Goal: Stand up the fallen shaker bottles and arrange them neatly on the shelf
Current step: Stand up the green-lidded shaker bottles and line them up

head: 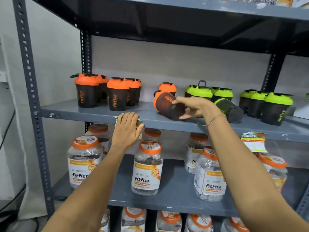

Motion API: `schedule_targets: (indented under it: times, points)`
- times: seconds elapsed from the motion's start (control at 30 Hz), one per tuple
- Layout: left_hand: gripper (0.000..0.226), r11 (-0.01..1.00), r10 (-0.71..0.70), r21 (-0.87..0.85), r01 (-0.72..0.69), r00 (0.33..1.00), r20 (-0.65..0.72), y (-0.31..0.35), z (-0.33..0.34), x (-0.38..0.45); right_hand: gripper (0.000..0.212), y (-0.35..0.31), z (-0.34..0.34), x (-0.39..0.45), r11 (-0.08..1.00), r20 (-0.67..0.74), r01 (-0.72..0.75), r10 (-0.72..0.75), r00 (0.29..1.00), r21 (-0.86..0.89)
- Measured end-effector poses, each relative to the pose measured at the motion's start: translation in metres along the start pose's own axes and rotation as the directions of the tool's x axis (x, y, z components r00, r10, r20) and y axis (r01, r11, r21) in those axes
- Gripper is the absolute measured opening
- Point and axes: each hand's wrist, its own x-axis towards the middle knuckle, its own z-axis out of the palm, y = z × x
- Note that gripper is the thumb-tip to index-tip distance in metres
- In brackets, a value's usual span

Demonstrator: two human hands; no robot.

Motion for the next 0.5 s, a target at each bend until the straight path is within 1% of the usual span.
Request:
schedule_targets:
  times: [0.03,0.07,0.1,0.13,0.17,0.23,0.33,0.4,0.5]
  points:
    - [0.042,1.000,0.007,0.002,-0.007,1.000,-0.009,-0.001,0.002,0.000,0.028,0.006,0.002,0.002,0.974,0.069,0.002,-0.018,0.997,0.225]
    - [0.042,1.000,0.015,0.002,-0.015,1.000,-0.020,-0.002,0.004,0.000,0.032,0.012,0.005,0.007,0.912,0.105,0.010,-0.058,0.993,0.409]
    - [0.041,1.000,0.024,0.002,-0.024,0.999,-0.029,-0.004,0.006,0.000,0.036,0.016,0.008,0.014,0.851,0.113,0.026,-0.100,0.989,0.524]
    - [0.041,0.999,0.036,0.003,-0.036,0.999,-0.036,-0.006,0.007,-0.001,0.038,0.018,0.013,0.019,0.818,0.114,0.043,-0.132,0.985,0.573]
    - [0.041,0.999,0.052,0.005,-0.052,0.998,-0.038,-0.008,0.009,-0.001,0.038,0.019,0.018,0.022,0.817,0.124,0.057,-0.156,0.980,0.574]
    - [0.042,0.996,0.092,0.013,-0.092,0.995,-0.042,-0.014,0.012,-0.002,0.039,0.018,0.030,0.029,0.862,0.126,0.096,-0.182,0.975,0.497]
    - [0.042,0.990,0.139,0.031,-0.138,0.989,-0.054,-0.019,0.012,-0.001,0.054,0.020,0.045,0.042,0.925,0.039,0.199,-0.223,0.974,0.323]
    - [0.041,0.989,0.149,0.027,-0.148,0.985,-0.086,-0.020,0.014,-0.001,0.054,0.022,0.052,0.052,0.951,-0.040,0.263,-0.260,0.965,0.160]
    - [0.040,0.987,0.161,0.012,-0.161,0.979,-0.126,-0.021,0.016,-0.002,0.062,0.021,0.057,0.065,0.960,-0.111,0.269,-0.276,0.955,-0.079]
